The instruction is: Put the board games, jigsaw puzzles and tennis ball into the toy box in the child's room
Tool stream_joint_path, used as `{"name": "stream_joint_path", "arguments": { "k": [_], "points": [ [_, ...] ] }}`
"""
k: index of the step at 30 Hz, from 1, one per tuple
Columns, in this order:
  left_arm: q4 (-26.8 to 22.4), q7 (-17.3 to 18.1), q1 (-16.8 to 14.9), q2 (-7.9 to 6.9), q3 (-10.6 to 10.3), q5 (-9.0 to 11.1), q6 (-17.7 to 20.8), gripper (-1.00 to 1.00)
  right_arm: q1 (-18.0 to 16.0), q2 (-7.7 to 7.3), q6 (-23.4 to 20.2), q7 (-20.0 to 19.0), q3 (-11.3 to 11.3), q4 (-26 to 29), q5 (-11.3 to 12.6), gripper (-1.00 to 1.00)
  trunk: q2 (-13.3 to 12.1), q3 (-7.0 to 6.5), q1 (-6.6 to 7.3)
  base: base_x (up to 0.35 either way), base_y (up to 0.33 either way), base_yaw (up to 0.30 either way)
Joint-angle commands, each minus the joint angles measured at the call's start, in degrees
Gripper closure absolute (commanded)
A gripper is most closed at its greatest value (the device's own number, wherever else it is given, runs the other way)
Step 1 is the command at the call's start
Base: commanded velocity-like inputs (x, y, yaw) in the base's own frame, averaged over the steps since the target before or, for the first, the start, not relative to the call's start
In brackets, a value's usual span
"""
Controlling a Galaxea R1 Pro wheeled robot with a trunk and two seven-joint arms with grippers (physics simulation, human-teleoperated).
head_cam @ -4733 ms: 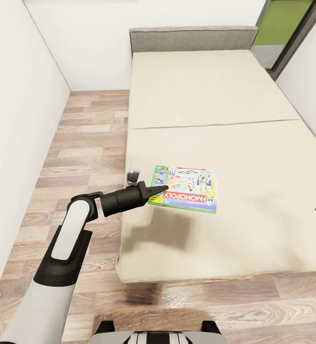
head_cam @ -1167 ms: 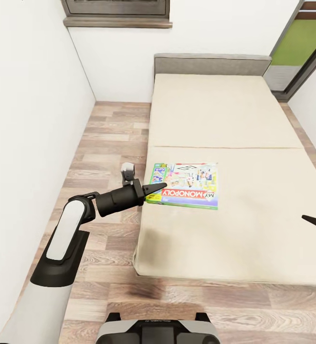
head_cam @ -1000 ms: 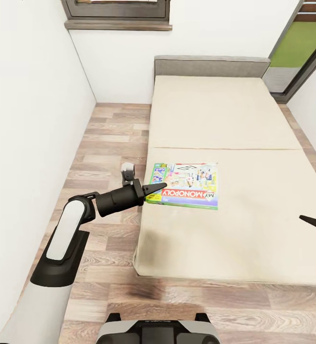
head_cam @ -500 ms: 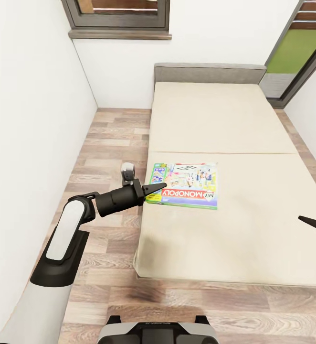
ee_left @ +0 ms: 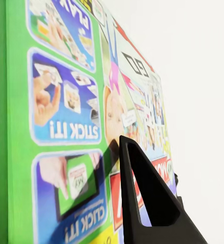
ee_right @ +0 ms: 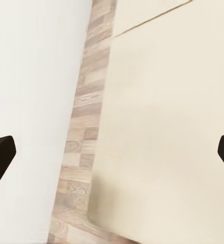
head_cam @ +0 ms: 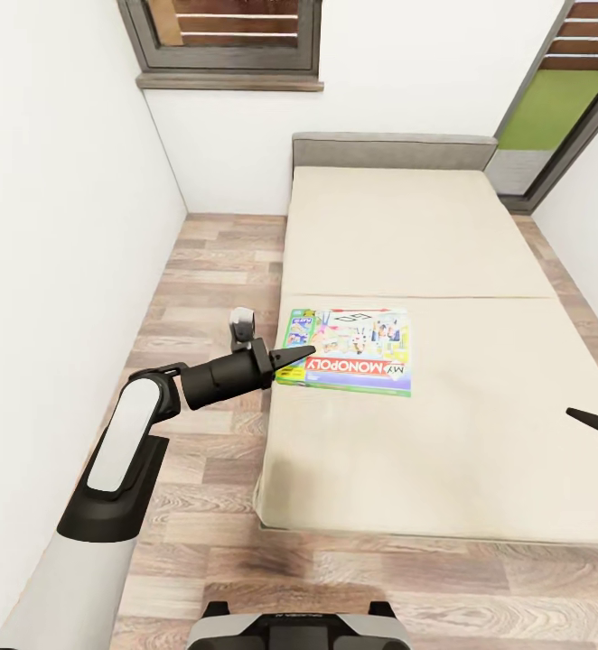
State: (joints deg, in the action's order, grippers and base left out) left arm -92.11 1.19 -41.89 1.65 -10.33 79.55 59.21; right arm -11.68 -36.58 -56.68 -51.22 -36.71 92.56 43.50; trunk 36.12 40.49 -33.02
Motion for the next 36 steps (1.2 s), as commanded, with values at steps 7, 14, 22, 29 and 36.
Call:
{"name": "stream_joint_path", "arguments": {
  "k": [7,14,22,29,36],
  "points": [
    [0.0,0.2,0.0,0.02,0.0,-0.2,0.2,1.00,0.1,0.05,0.1,-4.5,-0.4,0.0,-0.2,-1.00,-2.8,-1.87,1.52,0.000,0.000,0.000],
    [0.0,0.2,0.0,0.02,0.0,-0.2,0.2,1.00,0.2,0.22,0.3,-5.8,-0.6,0.0,-0.3,-1.00,-5.6,-3.77,3.06,0.000,0.000,0.000],
    [0.0,0.2,0.0,0.02,0.1,-0.1,0.3,1.00,0.3,0.61,0.3,-6.0,-0.6,0.0,-0.3,-1.00,-8.8,-5.95,4.82,0.000,0.000,0.000],
    [0.0,0.2,0.0,0.02,0.1,-0.4,0.2,1.00,0.5,0.94,0.7,-6.2,-0.4,0.0,-0.3,-1.00,-11.6,-7.86,6.35,0.000,0.000,0.000],
    [0.1,0.2,0.0,0.01,0.1,-0.6,0.2,1.00,0.6,1.10,1.2,-6.3,0.1,0.0,-0.3,-1.00,-13.2,-9.23,7.23,0.000,0.000,0.000]
  ]
}}
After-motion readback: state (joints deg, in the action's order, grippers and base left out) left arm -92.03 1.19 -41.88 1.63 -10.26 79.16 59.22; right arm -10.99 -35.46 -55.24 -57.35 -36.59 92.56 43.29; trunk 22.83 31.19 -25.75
